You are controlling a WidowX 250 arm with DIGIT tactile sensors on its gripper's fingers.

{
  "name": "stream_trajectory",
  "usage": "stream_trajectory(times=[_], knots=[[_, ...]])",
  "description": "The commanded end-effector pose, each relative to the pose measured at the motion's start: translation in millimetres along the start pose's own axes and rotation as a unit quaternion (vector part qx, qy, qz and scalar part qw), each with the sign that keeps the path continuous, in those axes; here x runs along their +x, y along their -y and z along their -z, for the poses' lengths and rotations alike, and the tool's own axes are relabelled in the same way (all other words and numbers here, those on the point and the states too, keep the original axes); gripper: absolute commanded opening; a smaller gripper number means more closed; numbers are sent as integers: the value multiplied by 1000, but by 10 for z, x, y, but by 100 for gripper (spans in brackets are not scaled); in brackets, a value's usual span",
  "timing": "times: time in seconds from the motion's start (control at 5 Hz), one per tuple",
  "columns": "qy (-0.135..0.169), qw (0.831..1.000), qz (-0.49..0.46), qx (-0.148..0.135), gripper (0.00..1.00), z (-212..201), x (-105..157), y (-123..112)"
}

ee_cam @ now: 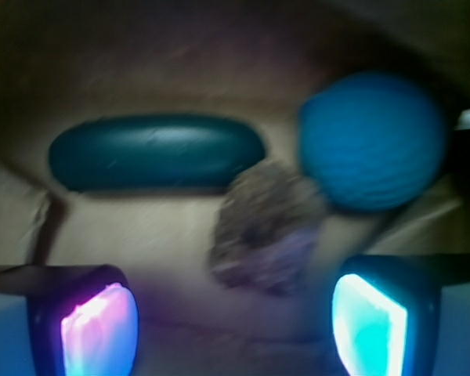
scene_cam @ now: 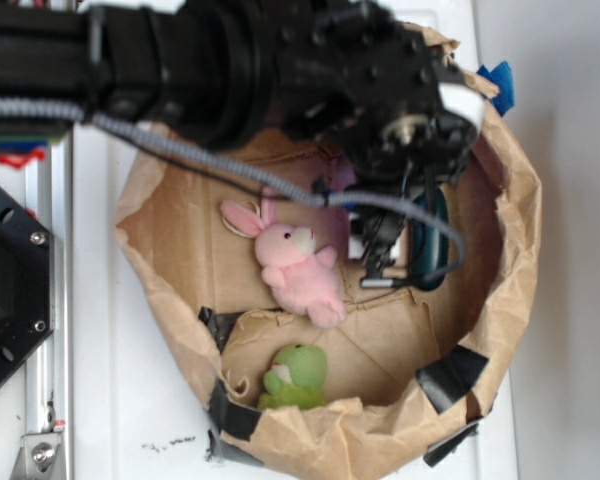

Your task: Grab the rock.

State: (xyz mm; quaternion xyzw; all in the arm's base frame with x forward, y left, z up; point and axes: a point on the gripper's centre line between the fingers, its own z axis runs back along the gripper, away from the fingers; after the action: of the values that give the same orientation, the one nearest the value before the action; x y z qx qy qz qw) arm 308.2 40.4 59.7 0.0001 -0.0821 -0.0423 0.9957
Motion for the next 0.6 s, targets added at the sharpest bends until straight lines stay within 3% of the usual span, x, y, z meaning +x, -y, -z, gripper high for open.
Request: stream_trajectory(times=[0.0, 0.4], knots=[[40, 998, -38, 8, 100, 41, 177, -21], [20, 999, -27, 18, 100, 233, 106, 93]])
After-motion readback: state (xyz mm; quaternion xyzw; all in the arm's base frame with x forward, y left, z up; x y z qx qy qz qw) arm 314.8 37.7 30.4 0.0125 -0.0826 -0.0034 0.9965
